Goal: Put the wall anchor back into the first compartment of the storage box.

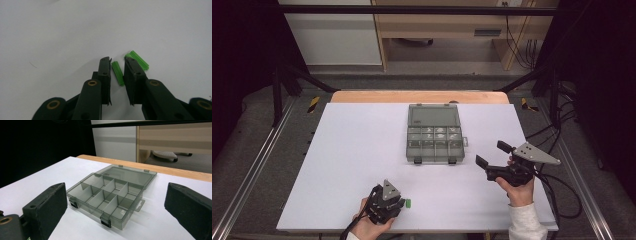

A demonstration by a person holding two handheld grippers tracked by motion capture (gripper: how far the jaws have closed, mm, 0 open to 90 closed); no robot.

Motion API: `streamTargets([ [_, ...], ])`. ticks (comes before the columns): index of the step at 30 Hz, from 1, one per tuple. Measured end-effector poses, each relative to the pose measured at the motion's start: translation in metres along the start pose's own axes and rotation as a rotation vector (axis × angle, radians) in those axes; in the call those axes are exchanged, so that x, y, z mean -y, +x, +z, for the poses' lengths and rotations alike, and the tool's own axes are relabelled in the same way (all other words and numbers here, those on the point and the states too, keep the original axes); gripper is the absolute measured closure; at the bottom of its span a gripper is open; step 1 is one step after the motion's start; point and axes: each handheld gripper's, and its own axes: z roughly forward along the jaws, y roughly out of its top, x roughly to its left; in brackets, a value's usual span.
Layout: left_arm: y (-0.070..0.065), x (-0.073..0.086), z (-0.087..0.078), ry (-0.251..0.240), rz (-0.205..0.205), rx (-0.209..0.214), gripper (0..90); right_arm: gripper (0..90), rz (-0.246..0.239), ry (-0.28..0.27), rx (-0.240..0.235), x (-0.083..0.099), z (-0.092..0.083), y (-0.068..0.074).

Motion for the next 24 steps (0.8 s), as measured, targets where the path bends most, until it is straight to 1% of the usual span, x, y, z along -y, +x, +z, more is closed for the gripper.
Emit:
streamTargets([
  [7,0.002,0.000,-0.001,0.009,0.002,0.010,83.0,4.7,-0.002,0.005,-0.001,0.000,0.000,0.000],
  [13,0.004,-0.001,-0.001,0.011,0.006,0.021,83.4,4.7,-0.002,0.006,0.002,0.000,0.001,0.000],
  [14,0.005,-0.001,-0.001,0.009,0.001,0.028,83.4,4.7,-0.002,0.007,0.002,0.000,0.001,0.000],
  [17,0.007,-0.002,-0.004,0.001,0.003,0.029,83.5,4.6,-0.002,0.005,0.002,0.000,0.001,0.000],
  [21,0.010,-0.004,-0.010,-0.023,-0.008,0.030,83.5,4.6,-0.001,0.008,0.000,0.001,0.001,0.000],
  [22,0.012,-0.005,-0.011,-0.037,-0.007,0.028,83.5,4.6,-0.001,0.006,-0.001,0.001,0.001,0.000],
  [24,0.014,-0.007,-0.015,-0.056,-0.018,0.030,83.5,4.6,0.001,0.005,-0.001,0.001,0.001,0.000],
])
